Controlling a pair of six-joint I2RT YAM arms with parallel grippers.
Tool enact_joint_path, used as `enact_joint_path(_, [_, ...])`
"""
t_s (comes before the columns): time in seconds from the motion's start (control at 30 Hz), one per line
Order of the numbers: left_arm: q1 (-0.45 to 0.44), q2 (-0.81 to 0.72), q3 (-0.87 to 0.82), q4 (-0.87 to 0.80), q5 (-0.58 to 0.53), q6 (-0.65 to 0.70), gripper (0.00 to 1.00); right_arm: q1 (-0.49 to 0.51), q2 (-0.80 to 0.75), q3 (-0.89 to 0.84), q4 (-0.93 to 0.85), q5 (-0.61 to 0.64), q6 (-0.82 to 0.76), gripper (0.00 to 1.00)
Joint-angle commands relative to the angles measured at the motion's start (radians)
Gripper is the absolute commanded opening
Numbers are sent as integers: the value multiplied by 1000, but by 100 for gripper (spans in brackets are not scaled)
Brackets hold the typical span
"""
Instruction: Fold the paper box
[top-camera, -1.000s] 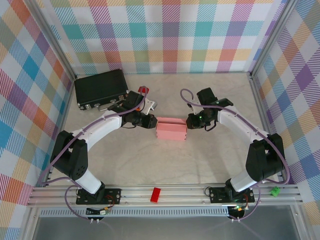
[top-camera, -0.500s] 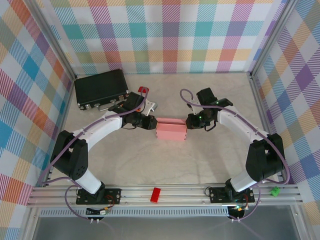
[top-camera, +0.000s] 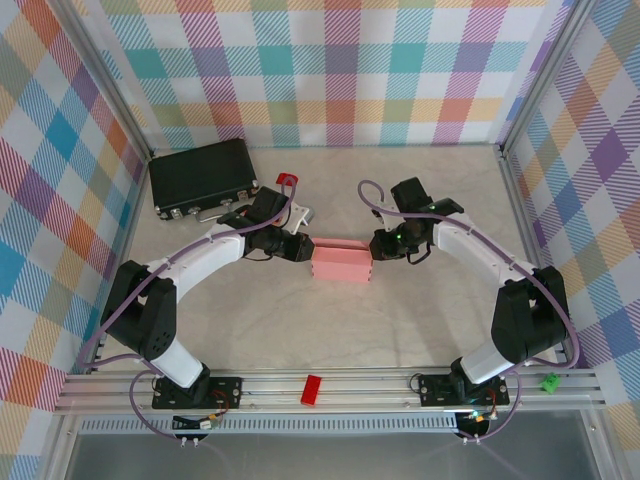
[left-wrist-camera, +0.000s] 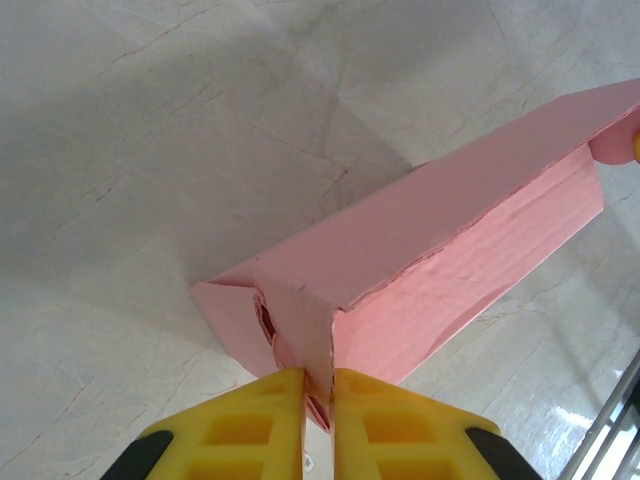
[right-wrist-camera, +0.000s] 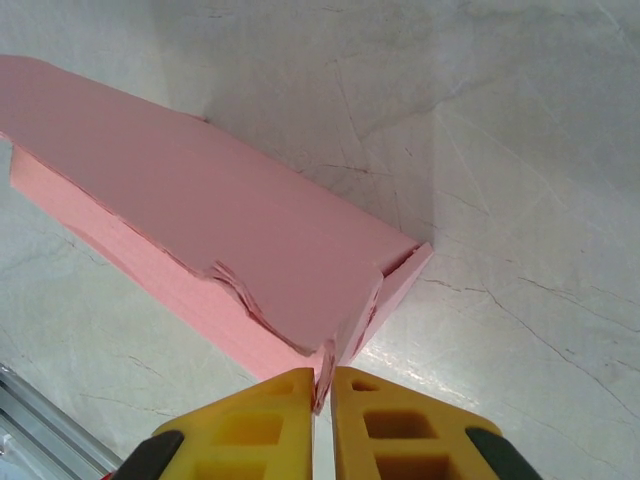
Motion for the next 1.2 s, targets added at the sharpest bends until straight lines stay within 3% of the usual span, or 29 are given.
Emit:
enact_joint_path(0.0, [-17, -3, -15, 4, 4, -9, 14, 12, 13, -14, 8, -28, 12, 14])
enact_joint_path(1.17, [-18, 5, -21, 5, -10, -11, 13, 16, 20, 1, 6, -78, 15, 14])
